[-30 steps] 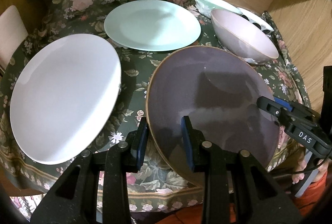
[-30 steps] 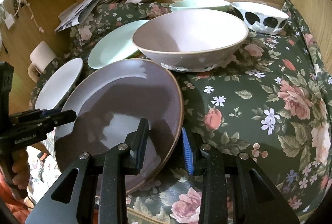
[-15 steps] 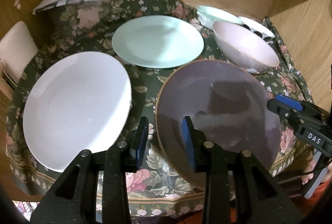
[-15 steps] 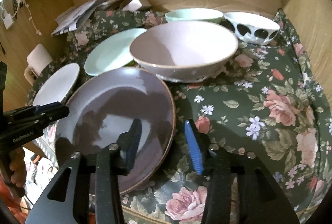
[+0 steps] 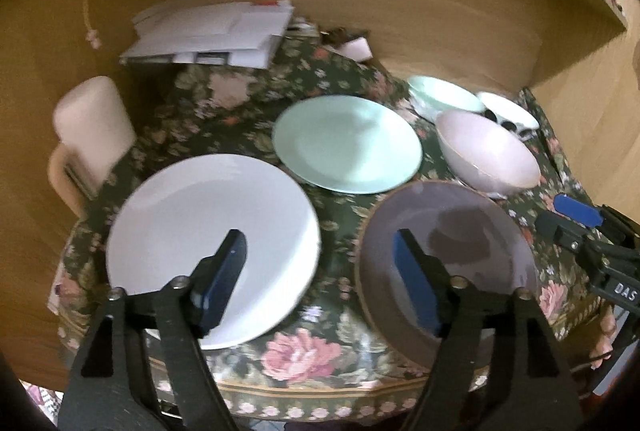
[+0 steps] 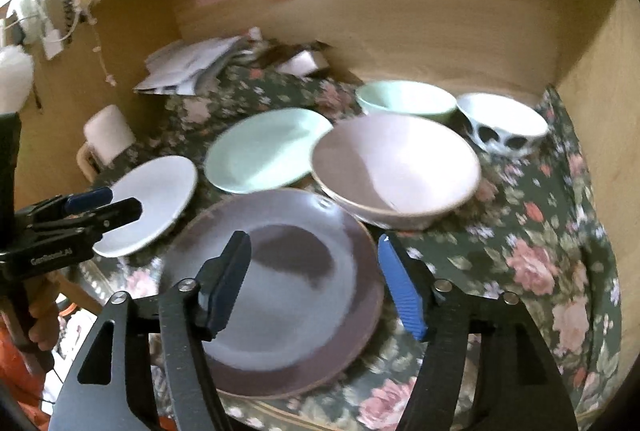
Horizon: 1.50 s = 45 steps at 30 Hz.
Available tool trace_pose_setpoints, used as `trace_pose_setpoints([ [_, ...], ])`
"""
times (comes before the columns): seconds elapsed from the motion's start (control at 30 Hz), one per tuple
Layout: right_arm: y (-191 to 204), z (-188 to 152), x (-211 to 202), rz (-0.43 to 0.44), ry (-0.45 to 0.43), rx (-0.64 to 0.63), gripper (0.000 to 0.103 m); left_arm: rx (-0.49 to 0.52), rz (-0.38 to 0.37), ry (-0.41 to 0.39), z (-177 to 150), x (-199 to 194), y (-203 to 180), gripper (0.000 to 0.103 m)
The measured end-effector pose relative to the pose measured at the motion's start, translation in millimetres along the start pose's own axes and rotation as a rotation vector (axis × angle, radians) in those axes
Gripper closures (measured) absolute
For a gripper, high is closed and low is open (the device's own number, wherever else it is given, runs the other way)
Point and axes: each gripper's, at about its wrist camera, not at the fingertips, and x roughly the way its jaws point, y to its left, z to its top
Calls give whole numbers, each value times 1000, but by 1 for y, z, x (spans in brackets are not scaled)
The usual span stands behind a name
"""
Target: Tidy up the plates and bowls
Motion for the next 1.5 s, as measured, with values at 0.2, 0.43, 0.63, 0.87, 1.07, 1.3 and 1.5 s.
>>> trace_pose_setpoints([
  [0.2, 28, 11, 13, 52, -9, -56, 30, -44, 64, -22, 1, -8, 33, 18],
  [0.43, 56, 18, 36, 110, 25, -98, 30, -81, 146, -22, -6, -7, 72, 13],
  [0.63, 79, 27, 57, 146, 63, -130, 30, -95, 183, -3, -13, 1, 98, 13],
  [0.87, 98, 34, 87, 174, 119, -156, 30, -129, 201, 25, -20, 8, 127, 13],
  [1.07, 109, 35, 110, 191, 179, -166, 30, -153, 195, 63, -23, 14, 142, 13],
  [1.3, 116, 35, 135, 203, 255, -159, 31, -129, 188, 99, -20, 22, 147, 13],
  [1.5, 123, 34, 151, 208, 298, -173, 43, -114, 171, 101, -20, 28, 147, 18],
])
